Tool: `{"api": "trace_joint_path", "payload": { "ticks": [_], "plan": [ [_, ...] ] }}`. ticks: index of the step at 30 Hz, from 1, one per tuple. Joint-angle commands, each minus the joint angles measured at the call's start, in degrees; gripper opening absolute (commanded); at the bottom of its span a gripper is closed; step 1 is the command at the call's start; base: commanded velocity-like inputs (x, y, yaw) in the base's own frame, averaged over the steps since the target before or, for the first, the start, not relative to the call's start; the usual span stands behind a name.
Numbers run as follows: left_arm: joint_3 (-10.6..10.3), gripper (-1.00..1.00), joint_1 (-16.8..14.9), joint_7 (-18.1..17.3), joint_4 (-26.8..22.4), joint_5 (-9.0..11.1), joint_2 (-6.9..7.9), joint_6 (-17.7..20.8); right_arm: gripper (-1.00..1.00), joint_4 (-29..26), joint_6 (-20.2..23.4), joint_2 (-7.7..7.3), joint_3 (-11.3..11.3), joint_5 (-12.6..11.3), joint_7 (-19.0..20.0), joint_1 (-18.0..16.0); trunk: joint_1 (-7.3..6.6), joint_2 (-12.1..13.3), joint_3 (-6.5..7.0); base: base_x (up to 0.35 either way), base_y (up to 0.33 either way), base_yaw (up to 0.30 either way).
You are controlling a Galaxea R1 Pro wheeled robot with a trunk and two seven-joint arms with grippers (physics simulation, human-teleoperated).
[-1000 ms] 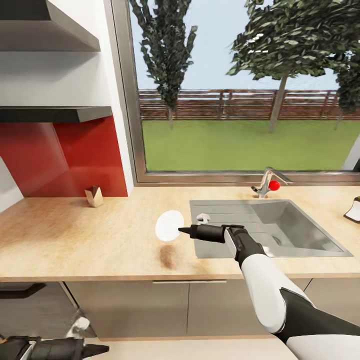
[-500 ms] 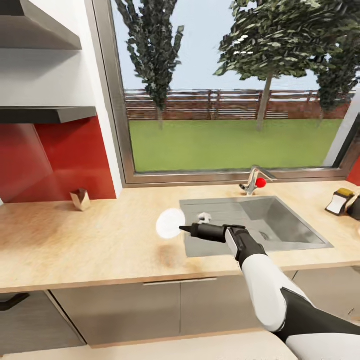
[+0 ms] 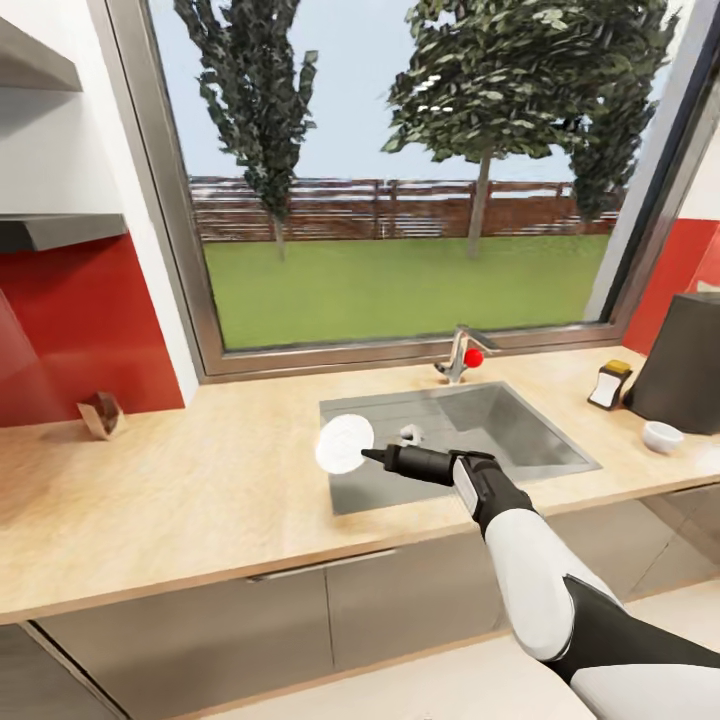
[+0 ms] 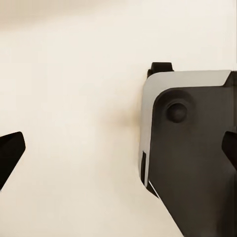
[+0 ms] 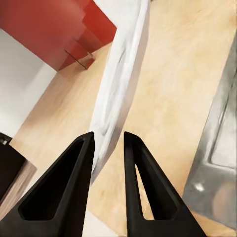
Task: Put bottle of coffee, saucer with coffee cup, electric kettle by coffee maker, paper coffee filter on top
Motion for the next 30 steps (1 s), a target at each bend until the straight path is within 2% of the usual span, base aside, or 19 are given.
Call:
{"api": "trace_joint_path", "payload": {
  "ticks": [1, 8, 30],
  "plan": [
    [-0.1, 1.00, 0.0, -0.1, -0.2, 0.1, -0.13, 0.4, -1.00, -0.1, 0.5, 0.09, -0.5, 0.3, 0.4, -0.1, 0.03, -0.1, -0.12, 0.005, -0.201, -0.267],
    [-0.1, 1.00, 0.0, -0.1, -0.2, 0.1, -0.41, 0.4, -1.00, -0.1, 0.5, 0.09, -0.5, 0.3, 0.4, -0.1, 0.03, -0.1, -0.12, 0.067, -0.222, -0.267],
    [-0.1, 1.00, 0.0, 0.0, -0.2, 0.1, -0.36, 0.4, -1.00, -0.1, 0.5, 0.09, -0.5, 0.4, 0.4, -0.1, 0.03, -0.1, -0.12, 0.002, -0.005, -0.267]
  ]
}}
